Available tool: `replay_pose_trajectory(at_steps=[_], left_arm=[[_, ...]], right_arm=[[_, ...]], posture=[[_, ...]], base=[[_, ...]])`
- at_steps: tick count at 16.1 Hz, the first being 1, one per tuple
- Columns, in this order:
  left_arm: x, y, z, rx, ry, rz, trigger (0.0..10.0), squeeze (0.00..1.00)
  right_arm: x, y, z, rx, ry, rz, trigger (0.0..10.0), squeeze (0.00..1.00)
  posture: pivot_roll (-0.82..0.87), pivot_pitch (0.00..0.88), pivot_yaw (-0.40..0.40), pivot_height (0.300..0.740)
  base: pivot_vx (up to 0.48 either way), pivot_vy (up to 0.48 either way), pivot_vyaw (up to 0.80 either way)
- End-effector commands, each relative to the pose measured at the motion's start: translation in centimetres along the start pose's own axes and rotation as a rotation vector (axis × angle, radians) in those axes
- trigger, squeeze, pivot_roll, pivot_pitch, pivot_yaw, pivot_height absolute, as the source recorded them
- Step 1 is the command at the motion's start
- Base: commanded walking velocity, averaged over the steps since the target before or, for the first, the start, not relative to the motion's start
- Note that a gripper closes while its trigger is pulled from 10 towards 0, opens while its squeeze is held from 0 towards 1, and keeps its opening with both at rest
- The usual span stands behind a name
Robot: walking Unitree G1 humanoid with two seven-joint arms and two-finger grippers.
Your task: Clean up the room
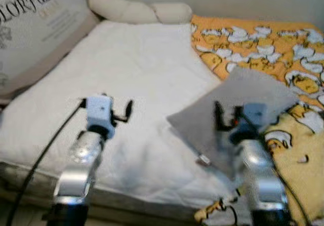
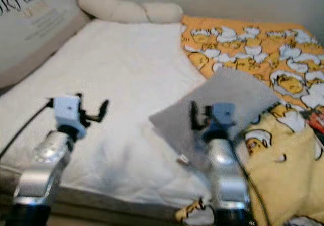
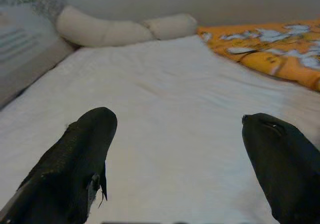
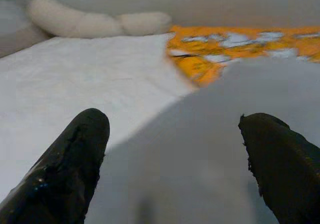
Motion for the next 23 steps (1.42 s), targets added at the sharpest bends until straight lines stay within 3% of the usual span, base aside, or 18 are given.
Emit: replay_pose_trajectory(at_steps=[1,8,23], left_arm=[[-0.13,0.12,0.03,-0.001,-0.006,0.012,10.0,0.17],[-0.23,0.08,0.03,0.001,-0.012,0.016,10.0,0.17],[-0.39,-0.01,0.02,-0.001,-0.024,0.011,10.0,0.15]], right_arm=[[-0.45,0.70,0.23,-0.029,-0.012,-0.011,10.0,0.00],[-0.68,0.58,0.28,-0.021,-0.025,-0.004,10.0,0.00],[-0.61,0.23,0.18,-0.012,-0.017,-0.011,10.0,0.00]], posture=[[-0.03,0.000,0.012,0.740],[-0.03,0.000,0.012,0.740],[-0.03,0.000,0.012,0.740]], base=[[0.352,0.000,0.00],[0.339,0.000,-0.26],[0.000,0.000,0.00]])
Point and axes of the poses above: a point about 5 cm out from each wrist's last joint towards the gripper, its own z axis pointing out of the wrist towards the gripper, its own y axis along the axis of the wrist's last joint, x = y × z, the point moved 1 cm from there along z, pointing out of the wrist towards the gripper, and after that the axes turned 2 degrees about -z, right-handed, at the moved point
